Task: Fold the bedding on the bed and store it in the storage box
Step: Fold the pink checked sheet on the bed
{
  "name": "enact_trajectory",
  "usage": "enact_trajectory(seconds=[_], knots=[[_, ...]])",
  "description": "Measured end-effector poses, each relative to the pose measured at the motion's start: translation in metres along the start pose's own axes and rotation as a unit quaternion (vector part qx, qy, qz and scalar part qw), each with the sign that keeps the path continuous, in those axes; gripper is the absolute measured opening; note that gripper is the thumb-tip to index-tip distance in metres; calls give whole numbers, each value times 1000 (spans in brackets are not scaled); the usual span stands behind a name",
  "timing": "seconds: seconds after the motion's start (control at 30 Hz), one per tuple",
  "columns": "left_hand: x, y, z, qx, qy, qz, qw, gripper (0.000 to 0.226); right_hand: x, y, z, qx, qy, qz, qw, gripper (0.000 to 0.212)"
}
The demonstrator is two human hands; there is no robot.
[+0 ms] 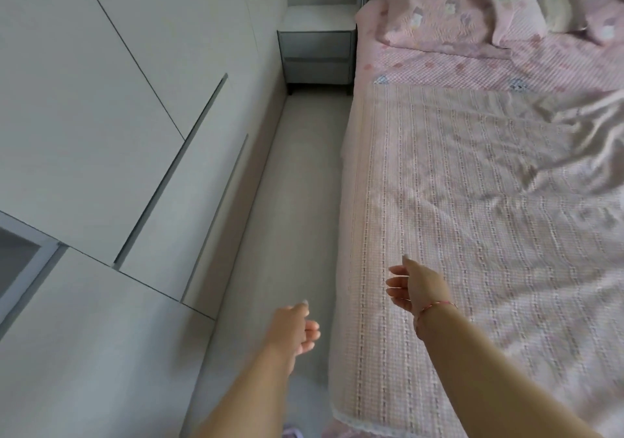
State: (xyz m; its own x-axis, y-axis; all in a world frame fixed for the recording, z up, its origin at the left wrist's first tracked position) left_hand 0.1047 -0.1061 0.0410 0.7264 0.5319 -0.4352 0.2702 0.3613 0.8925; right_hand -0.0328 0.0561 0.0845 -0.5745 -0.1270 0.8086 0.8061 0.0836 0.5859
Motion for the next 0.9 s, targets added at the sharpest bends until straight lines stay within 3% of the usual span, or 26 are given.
enact_trajectory(seconds=[0.3,0.5,0.6,0.7,0.8,0.9], knots=[[64,-107,4,59,37,142,987,27,-87,-26,-38,-60,6,-52,997,32],[124,-144,5,45,51,245,967,27,-131,-45,-47,-71,29,-63,995,29],[147,-152,0,50,67,291,953,38,-146,-50,-51,-70,40,-71,994,29],[159,-156,-8,67,140,336,929,51,-156,-55,-53,-67,44,-75,994,29],[163,-156,-19,96,247,386,884,51,-160,-59,-54,-63,54,-73,994,29],[163,-158,-22,93,313,386,863,56,-161,-63,-53,-60,67,-67,994,29]])
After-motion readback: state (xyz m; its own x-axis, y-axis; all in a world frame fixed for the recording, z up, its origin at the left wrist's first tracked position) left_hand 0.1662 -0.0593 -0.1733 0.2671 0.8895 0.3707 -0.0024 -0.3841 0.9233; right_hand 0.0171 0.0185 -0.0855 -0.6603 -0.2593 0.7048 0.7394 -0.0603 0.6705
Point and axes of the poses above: each hand's wrist, its own y-axis away from the middle knuckle, its own z-axis out of the back of the hand, x = y × z, the point moved 3 cm from there along -y, towards the middle knuckle, and after that the axes turned 8 degrees about z, right-handed, at the moved point
